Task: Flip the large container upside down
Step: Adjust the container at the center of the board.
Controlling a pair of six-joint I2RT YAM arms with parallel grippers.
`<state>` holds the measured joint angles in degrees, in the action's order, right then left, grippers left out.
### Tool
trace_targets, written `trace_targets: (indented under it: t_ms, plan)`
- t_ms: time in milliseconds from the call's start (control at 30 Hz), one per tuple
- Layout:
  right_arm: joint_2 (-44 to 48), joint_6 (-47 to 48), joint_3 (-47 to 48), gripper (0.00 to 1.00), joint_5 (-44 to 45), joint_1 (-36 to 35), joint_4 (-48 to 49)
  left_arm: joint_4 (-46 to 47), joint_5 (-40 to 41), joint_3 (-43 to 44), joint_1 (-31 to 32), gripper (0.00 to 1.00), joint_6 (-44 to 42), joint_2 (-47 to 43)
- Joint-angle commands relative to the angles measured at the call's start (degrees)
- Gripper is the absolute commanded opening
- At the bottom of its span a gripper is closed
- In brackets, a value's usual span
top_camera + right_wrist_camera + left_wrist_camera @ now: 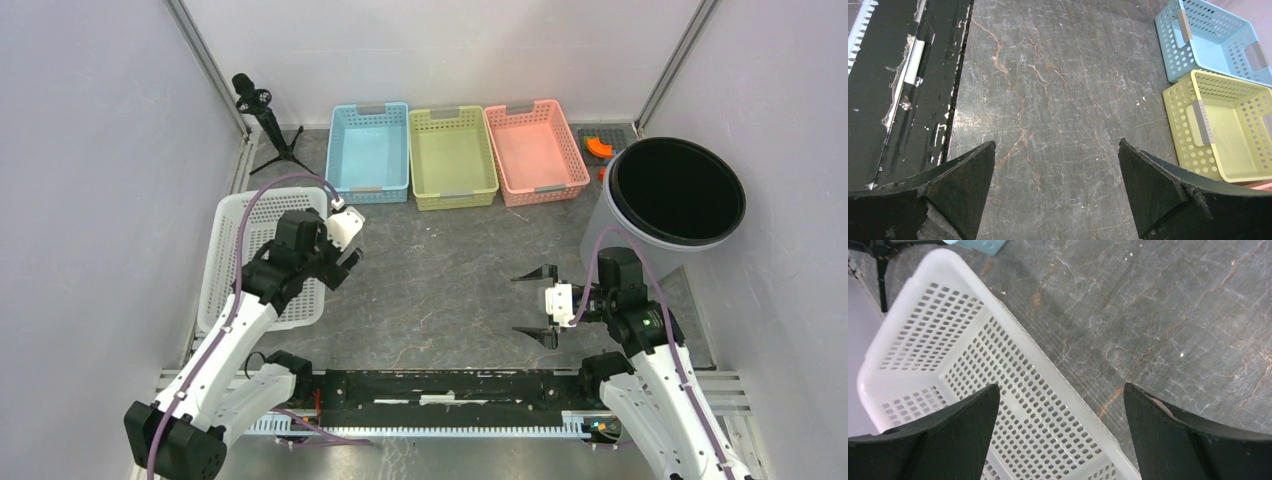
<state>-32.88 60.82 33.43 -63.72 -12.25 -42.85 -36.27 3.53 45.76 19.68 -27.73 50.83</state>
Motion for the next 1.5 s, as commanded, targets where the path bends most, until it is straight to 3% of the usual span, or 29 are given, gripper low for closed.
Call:
trace_targets:
  t_ms: [0, 300, 767, 1467]
  plan:
    - [0.4, -0.6, -0.3, 0.98, 0.3, 0.2, 2.1, 2.6, 0.5, -3.2, 0.0, 1.00, 2.7, -2.5]
    - [0.5, -0.7, -0.3, 0.98, 0.5, 0.2, 2.1, 6.1, 0.3, -8.4, -1.4, 1.00, 4.7, -3.2]
    - [0.1, -1.8, -0.6, 0.98, 0.8, 0.1, 3.4, 7.6, 5.2, -9.1, -2.9, 0.97, 5.3, 0.6]
    - [0.9, -1.8, -0.8, 0.98, 0.6, 0.2, 3.4, 6.2, 5.8, -8.3, -2.9, 0.74, 5.5, 5.0]
